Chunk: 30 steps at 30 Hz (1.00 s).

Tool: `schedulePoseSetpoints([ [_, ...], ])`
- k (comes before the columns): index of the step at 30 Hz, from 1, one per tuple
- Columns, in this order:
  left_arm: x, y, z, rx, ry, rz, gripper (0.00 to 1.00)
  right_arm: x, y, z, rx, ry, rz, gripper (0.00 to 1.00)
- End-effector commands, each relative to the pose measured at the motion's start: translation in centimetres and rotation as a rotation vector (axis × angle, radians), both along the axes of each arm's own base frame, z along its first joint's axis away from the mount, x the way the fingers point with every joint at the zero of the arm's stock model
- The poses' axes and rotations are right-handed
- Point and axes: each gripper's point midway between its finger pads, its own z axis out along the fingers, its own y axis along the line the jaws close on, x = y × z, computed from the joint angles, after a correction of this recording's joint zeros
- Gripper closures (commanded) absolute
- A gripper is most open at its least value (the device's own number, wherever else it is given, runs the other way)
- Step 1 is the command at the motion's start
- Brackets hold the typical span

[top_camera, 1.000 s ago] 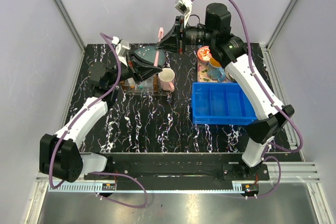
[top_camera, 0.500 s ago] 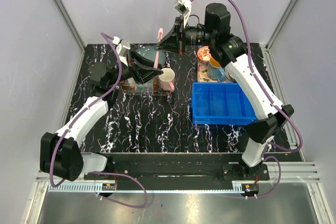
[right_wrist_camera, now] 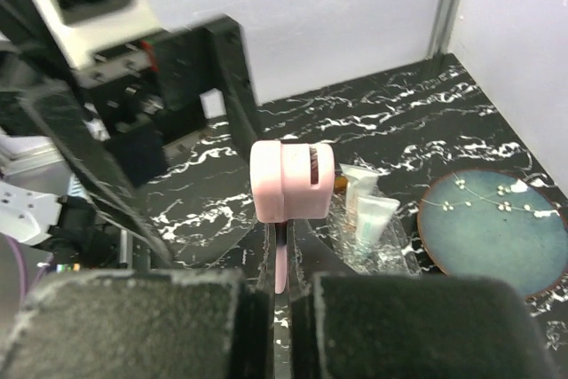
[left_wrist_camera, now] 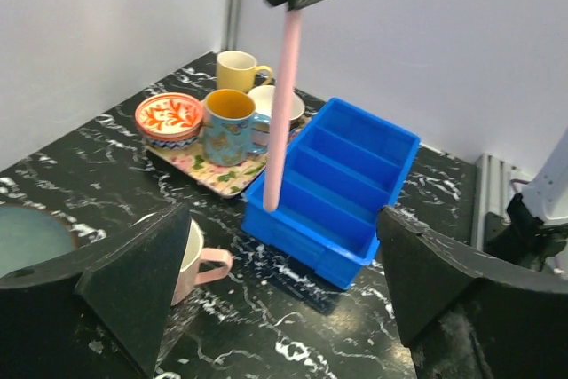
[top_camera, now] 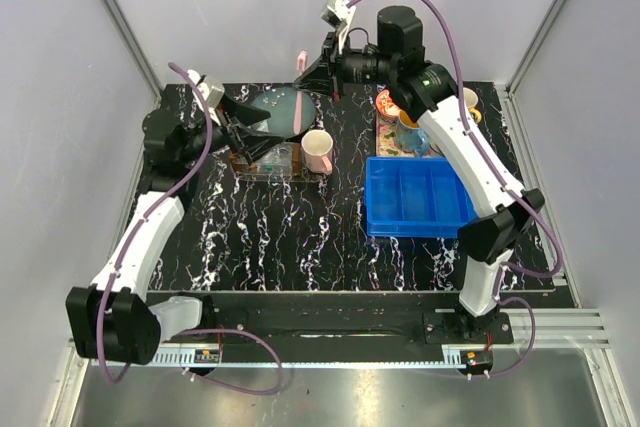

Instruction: Prepare toiletry sets of a toothbrush and toothpaste on the tray

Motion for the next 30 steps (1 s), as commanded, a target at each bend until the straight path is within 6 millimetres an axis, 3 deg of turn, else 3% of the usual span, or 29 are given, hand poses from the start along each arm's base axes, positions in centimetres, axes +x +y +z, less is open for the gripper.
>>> schedulePoseSetpoints([
  [1, -0.7, 2.5, 2.2, 0.08, -0.112, 0.082, 0.1, 2.6, 0.9, -0.5, -0.01, -0.1, -0.056, 1.0],
  [3, -0.2, 3.8, 2.1, 0.094, -0.104, 0.127, 0.1, 3.8, 1.3, -1.2, -0.01, -0.127, -0.071, 1.0],
  [7, 0.3, 5.9, 2.3, 0.103, -0.095, 0.194, 0.09, 6.3, 2.3, -4.5, -0.042, -0.131, -0.097, 1.0],
  [9, 0.6, 7.0, 2.5, 0.11, -0.092, 0.228, 0.09, 7.4, 2.7, -4.9, -0.023, -0.156, -0.119, 1.0],
  [10, 0.7, 7.4, 2.5, 0.111, -0.09, 0.241, 0.09, 8.0, 3.1, -6.4, -0.034, -0.141, -0.124, 1.0],
  [14, 1.2, 8.7, 2.5, 0.112, -0.083, 0.286, 0.09, 10.1, 3.9, -8.0, -0.008, -0.186, -0.154, 1.0],
  [15, 1.3, 9.0, 2.5, 0.112, -0.082, 0.299, 0.09, 10.6, 4.2, -9.2, -0.015, -0.176, -0.157, 1.0],
  [19, 1.7, 9.7, 2.3, 0.115, -0.078, 0.326, 0.09, 12.1, 5.0, -10.3, 0.013, -0.214, -0.164, 1.0],
  [24, 2.2, 10.2, 2.0, 0.114, -0.069, 0.336, 0.09, 13.3, 6.0, -13.4, 0.011, -0.191, -0.16, 1.0],
  [30, 2.4, 10.5, 1.5, 0.11, -0.057, 0.332, 0.1, 14.1, 6.6, -15.5, -0.007, -0.187, -0.161, 1.0],
])
